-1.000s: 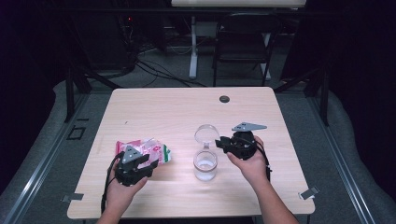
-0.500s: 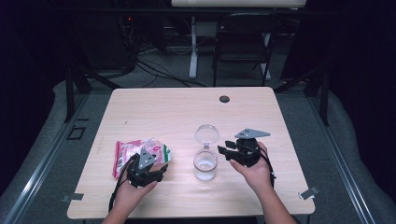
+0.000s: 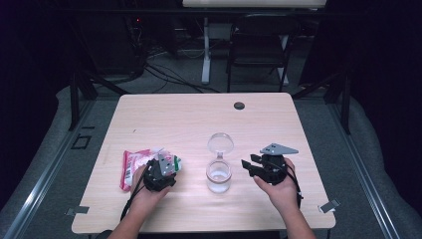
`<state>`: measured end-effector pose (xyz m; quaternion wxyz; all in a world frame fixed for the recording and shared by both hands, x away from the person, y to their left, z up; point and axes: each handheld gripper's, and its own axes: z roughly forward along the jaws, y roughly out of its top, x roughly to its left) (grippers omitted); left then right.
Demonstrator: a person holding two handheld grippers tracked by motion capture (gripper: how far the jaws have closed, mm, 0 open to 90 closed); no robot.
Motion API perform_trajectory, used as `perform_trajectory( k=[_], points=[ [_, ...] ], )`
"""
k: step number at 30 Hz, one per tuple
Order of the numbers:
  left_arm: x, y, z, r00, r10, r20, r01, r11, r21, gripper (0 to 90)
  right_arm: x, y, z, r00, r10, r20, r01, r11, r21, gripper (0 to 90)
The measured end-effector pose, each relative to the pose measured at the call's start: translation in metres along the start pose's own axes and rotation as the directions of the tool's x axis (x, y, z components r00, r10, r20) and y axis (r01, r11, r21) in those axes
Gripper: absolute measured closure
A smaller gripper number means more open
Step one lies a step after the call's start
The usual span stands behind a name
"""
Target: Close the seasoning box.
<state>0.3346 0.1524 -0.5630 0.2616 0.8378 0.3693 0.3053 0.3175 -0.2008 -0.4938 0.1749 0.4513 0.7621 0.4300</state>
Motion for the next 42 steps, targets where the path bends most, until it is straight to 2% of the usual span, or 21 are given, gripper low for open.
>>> perform_trajectory(
  k=[2,5,11,17,20,24,26,30,31,34,36,38,40,42],
  points=[
    [0.001,0.000,0.004,0.9998,-0.016,-0.007,0.016,0.9997,0.018,43.2,-0.001,-0.002,-0.002,0.9999,0.009,0.006,-0.009,1.000,-0.005,56.4],
    [0.004,0.000,0.007,0.9986,-0.048,0.024,0.047,0.9986,0.023,52.6,-0.002,-0.003,-0.004,0.9999,0.011,0.012,-0.011,1.000,-0.009,56.4],
    [0.009,0.001,0.001,0.9957,-0.093,-0.001,0.093,0.9956,0.015,72.7,-0.003,-0.004,-0.005,0.9997,0.019,0.015,-0.019,1.000,-0.017,56.4],
    [0.021,0.001,-0.008,0.9861,-0.166,0.002,0.166,0.9861,0.001,87.9,-0.004,-0.004,-0.006,0.9996,0.014,0.026,-0.014,1.000,-0.016,56.5],
    [0.025,0.000,-0.011,0.9827,-0.185,0.003,0.185,0.9826,-0.010,89.9,-0.003,-0.005,-0.007,0.9995,0.004,0.032,-0.004,1.000,-0.017,56.6],
    [0.029,0.001,-0.017,0.9810,-0.194,-0.005,0.194,0.9809,-0.021,90.0,-0.004,-0.007,-0.009,0.9989,-0.012,0.045,0.013,1.000,-0.019,57.0],
    [0.032,0.001,-0.020,0.9770,-0.213,-0.002,0.213,0.9765,-0.033,90.0,-0.004,-0.009,-0.009,0.9991,-0.004,0.041,0.004,1.000,-0.018,57.3],
    [0.040,0.000,-0.022,0.9672,-0.253,0.024,0.254,0.9663,-0.043,90.0,-0.007,-0.013,-0.011,0.9993,-0.016,0.034,0.017,0.999,-0.027,57.6],
    [0.040,0.000,-0.023,0.9668,-0.254,0.025,0.255,0.9659,-0.044,90.0,-0.007,-0.014,-0.012,0.9995,-0.005,0.032,0.006,0.999,-0.032,57.6],
    [0.039,0.000,-0.025,0.9679,-0.251,0.018,0.251,0.9668,-0.047,90.0,-0.007,-0.014,-0.013,0.9992,-0.018,0.036,0.020,0.999,-0.034,57.6],
    [0.039,0.000,-0.026,0.9681,-0.250,0.015,0.251,0.9668,-0.050,90.0,-0.007,-0.014,-0.013,0.9997,-0.013,0.022,0.013,1.000,-0.022,60.2],
    [0.040,0.000,-0.027,0.9655,-0.260,0.017,0.260,0.9638,-0.057,90.0,-0.006,-0.014,-0.012,0.9998,-0.011,0.016,0.011,1.000,-0.017,60.1],
    [0.044,0.000,-0.029,0.9610,-0.275,0.026,0.276,0.9590,-0.063,90.0,-0.004,-0.013,-0.011,0.9998,-0.003,0.018,0.003,1.000,-0.014,60.4],
    [0.049,-0.001,-0.031,0.9521,-0.303,0.041,0.305,0.9493,-0.075,90.0,-0.004,-0.013,-0.009,0.9998,-0.013,0.015,0.013,1.000,-0.006,60.6]
  ],
)
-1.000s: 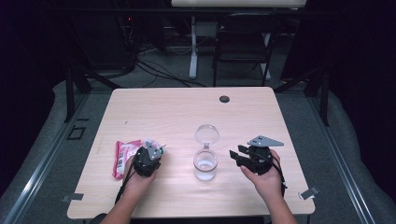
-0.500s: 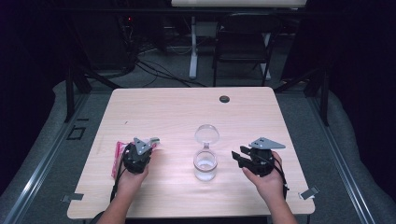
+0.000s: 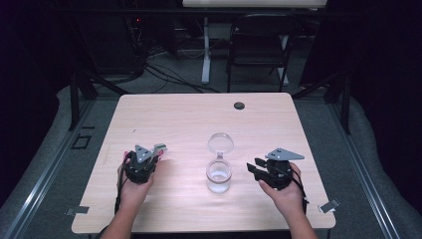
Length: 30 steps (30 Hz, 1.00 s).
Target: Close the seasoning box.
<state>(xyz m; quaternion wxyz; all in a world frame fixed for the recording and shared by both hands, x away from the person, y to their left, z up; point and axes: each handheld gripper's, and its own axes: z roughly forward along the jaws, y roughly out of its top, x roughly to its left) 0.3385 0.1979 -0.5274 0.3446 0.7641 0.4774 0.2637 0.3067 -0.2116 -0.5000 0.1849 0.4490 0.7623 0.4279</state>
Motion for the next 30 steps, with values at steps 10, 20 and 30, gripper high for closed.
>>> perform_trajectory(
  k=[10,20,30],
  points=[
    [0.017,0.003,-0.018,0.9988,-0.041,0.029,0.041,0.9989,-0.023,90.0,-0.003,0.003,0.009,0.9997,-0.006,-0.024,0.006,1.000,0.013,60.6],
    [0.029,0.005,-0.039,0.9986,-0.051,-0.015,0.050,0.9980,-0.039,90.0,0.002,0.003,0.012,0.9995,-0.009,-0.031,0.010,1.000,0.022,60.3],
    [0.049,0.005,-0.051,0.9950,-0.097,-0.024,0.095,0.9938,-0.057,90.0,-0.003,0.004,0.012,0.9996,0.003,-0.026,-0.003,1.000,0.017,59.8]
  ],
)
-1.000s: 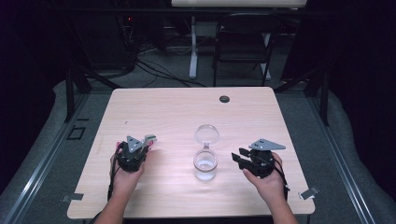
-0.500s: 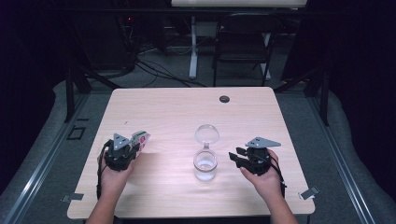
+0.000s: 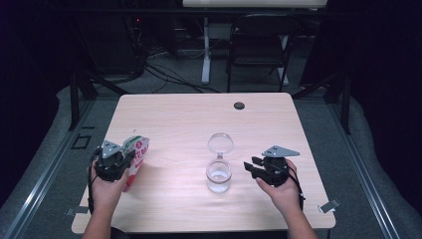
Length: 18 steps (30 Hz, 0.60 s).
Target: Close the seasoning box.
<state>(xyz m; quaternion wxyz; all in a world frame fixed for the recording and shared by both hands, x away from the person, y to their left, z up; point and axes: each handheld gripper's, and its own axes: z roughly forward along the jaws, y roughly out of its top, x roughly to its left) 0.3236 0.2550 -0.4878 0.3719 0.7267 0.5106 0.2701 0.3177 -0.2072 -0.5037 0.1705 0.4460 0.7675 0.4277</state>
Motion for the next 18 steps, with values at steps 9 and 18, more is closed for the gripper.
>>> perform_trajectory(
  k=[9,18],
  points=[
    [0.011,0.020,-0.008,0.9969,0.054,-0.056,-0.054,0.9985,0.010,90.0,0.000,0.000,0.003,1.0000,0.008,-0.001,-0.008,1.000,-0.006,59.5],
    [0.023,0.060,-0.019,0.9961,0.072,-0.052,-0.072,0.9974,0.002,90.0,-0.004,0.003,0.002,0.9994,0.036,0.000,-0.036,0.998,-0.046,59.7]
  ],
)
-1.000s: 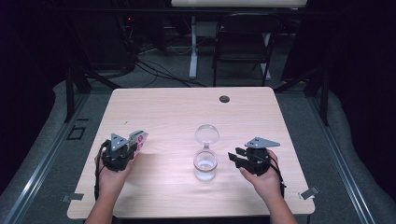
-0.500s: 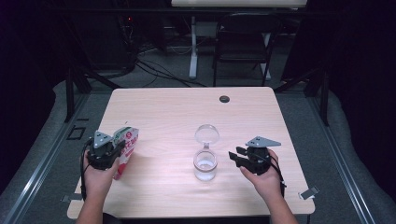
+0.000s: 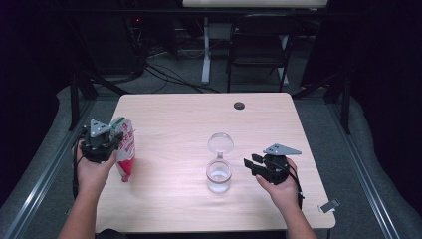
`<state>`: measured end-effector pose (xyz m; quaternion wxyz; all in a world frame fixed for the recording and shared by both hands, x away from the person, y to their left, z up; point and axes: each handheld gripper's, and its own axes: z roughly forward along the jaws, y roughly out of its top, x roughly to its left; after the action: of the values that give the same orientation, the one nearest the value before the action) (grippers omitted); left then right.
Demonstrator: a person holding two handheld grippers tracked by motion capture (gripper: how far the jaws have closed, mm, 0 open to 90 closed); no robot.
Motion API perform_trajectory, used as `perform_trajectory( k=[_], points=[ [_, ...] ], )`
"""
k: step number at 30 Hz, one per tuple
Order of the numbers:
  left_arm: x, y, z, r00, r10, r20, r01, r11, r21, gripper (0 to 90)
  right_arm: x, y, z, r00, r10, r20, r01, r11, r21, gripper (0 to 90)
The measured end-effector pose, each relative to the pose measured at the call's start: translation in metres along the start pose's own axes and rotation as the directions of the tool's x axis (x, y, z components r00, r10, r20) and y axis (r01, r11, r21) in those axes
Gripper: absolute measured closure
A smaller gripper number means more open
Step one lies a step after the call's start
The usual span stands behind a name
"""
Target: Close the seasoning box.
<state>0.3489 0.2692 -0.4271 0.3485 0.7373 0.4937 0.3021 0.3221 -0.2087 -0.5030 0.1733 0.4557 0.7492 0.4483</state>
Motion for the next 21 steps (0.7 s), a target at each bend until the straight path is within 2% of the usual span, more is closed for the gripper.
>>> perform_trajectory(
  k=[3,7,12,17,19,21],
  points=[
    [-0.005,0.009,-0.003,0.9995,0.011,0.029,-0.011,0.9999,-0.002,90.0,-0.001,0.000,0.000,1.0000,0.007,-0.006,-0.007,1.000,-0.009,59.7],
    [-0.018,0.018,-0.003,0.9968,0.050,0.062,-0.050,0.9987,-0.006,90.0,-0.002,0.000,0.000,0.9999,0.011,-0.008,-0.011,1.000,-0.004,59.5],
    [-0.038,0.024,0.000,0.9878,0.073,0.138,-0.073,0.9973,-0.007,90.0,-0.002,0.000,0.000,0.9999,0.012,-0.007,-0.012,1.000,-0.005,59.2],
    [-0.061,0.027,0.006,0.9698,0.110,0.218,-0.113,0.9936,0.001,90.0,-0.003,0.000,0.001,0.9999,0.014,-0.003,-0.014,1.000,-0.004,59.0],
    [-0.072,0.028,0.007,0.9596,0.131,0.249,-0.135,0.9908,0.002,90.0,-0.003,0.000,0.001,0.9999,0.016,-0.004,-0.016,1.000,-0.002,59.0],
    [-0.080,0.030,0.008,0.9534,0.144,0.265,-0.148,0.9890,-0.006,90.0,-0.003,-0.001,0.001,0.9998,0.018,-0.005,-0.018,1.000,-0.003,58.9]
  ],
)
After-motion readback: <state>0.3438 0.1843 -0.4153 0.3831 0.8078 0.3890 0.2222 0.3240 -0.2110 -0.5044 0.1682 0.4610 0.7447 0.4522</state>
